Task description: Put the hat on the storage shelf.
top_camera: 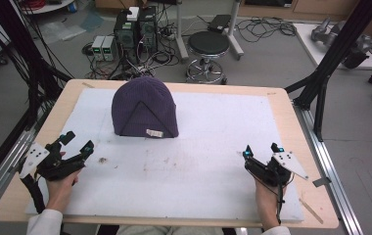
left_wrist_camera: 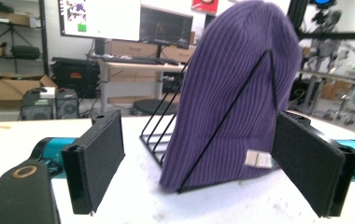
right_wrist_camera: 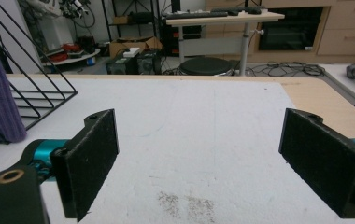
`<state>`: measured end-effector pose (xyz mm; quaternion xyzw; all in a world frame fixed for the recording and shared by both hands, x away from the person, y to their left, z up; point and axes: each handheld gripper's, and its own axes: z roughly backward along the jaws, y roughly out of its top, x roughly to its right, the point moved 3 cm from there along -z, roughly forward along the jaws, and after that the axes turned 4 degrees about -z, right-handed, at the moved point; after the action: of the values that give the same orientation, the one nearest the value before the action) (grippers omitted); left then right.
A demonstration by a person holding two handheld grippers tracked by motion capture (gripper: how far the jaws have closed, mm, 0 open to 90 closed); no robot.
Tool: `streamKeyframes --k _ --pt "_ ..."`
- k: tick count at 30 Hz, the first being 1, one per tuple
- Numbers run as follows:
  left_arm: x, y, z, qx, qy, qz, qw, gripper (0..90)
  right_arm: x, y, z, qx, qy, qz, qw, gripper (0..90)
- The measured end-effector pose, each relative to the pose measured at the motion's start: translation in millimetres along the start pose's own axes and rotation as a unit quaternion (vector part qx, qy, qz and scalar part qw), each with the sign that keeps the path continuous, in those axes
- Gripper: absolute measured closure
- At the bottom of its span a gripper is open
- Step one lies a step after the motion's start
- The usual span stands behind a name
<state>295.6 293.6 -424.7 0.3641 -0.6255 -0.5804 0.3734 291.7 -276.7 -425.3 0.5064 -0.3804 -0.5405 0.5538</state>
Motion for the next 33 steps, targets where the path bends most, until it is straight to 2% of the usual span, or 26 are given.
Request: streamKeyframes --k 6,15,21,33 --pt "-2.1 -2.6 1.7 -0.003 0.001 0.002 1.0000 17.9 -7.0 -1.6 1.2 -0.001 0.002 0.020 0.9998 11.3" --pt "-3.3 -4.3 0.6 -0.005 -0.001 0.012 0.9999 17.9 -5.5 -2.2 -1.3 -0.005 0.002 0.021 0.9998 11.3" --pt "-2.3 -4.0 0.9 -0.003 -0.003 0.011 0.9999 17.9 -7.6 -3.0 -1.8 -0.008 0.005 0.029 0.9995 11.2" --pt "-2.5 -4.6 0.5 -0.005 -0.004 0.014 0.9999 18.0 -6.3 -3.4 -1.1 -0.014 0.003 0.024 0.9996 11.2"
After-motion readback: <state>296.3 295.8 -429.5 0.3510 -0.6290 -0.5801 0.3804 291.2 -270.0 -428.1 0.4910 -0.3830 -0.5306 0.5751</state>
